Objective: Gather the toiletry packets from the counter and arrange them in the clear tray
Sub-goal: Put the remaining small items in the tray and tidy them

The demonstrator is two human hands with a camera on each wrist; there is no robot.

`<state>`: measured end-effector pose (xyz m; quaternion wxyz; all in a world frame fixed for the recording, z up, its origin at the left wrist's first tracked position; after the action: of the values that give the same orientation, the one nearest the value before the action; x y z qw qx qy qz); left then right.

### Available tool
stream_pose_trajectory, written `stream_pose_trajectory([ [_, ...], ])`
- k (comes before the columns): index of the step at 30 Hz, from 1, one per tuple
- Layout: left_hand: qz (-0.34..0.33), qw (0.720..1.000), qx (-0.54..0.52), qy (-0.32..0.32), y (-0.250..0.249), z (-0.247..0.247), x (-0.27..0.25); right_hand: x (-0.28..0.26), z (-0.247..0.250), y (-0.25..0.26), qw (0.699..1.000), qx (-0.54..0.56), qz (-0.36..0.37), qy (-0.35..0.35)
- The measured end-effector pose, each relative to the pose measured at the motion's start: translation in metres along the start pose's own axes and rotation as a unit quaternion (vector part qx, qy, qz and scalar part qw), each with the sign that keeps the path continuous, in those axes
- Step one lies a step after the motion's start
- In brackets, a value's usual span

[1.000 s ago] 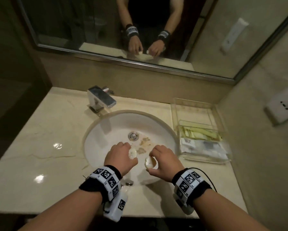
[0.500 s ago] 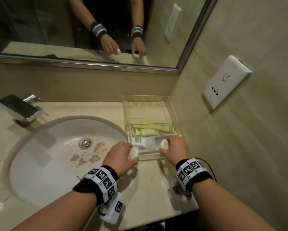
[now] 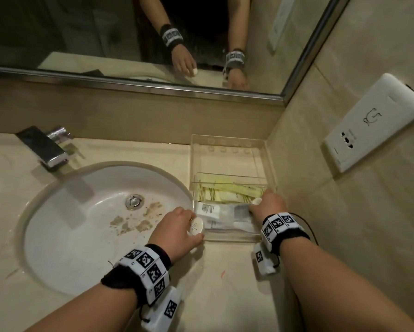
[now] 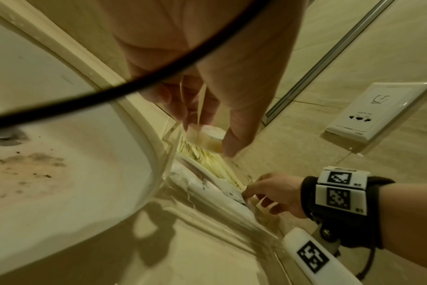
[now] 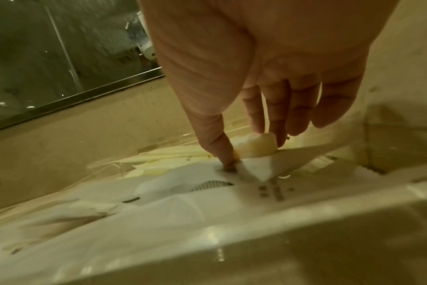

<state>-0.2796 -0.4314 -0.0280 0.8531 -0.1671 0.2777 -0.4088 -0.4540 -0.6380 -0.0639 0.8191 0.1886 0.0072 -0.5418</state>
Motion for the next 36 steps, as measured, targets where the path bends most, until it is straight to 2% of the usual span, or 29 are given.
stream_pose_trajectory([
  [8,0.012,1.000,-0.006,0.006,0.003,-0.003,0.001,0.006,-0.003,-0.006,0.998,0.022,0.018,-0.057],
  [14,0.001,1.000,-0.002,0.011,-0.003,-0.002,0.002,-0.001,0.000,-0.005,0.997,-0.018,0.045,-0.056],
  [16,-0.009,1.000,-0.004,0.009,-0.007,-0.002,0.004,-0.010,0.006,-0.001,0.994,-0.009,0.039,-0.100],
  [19,-0.033,0.999,-0.005,0.008,-0.018,-0.004,0.008,-0.034,0.010,0.006,0.977,0.079,0.029,-0.198],
  [21,-0.057,0.998,-0.001,0.011,-0.032,-0.008,0.012,-0.057,0.007,0.007,0.964,0.127,0.023,-0.234],
  [28,-0.136,0.990,0.031,0.024,-0.090,-0.035,0.030,-0.119,-0.019,-0.006,0.970,0.144,-0.010,-0.194],
  [36,-0.167,0.978,0.119,0.037,-0.126,-0.081,0.055,-0.133,-0.016,-0.018,0.960,0.160,-0.014,-0.228],
])
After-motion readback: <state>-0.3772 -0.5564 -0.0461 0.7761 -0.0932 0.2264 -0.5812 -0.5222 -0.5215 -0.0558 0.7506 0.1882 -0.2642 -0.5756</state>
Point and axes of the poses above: each hand's wrist, its own x-axis towards the middle knuckle, its own z-axis out of the back of the hand, y = z × x, the point moved 1 cm from there along x, towards the middle knuckle, and after that the axes turned 15 degrees about z, right-handed, at the moved point
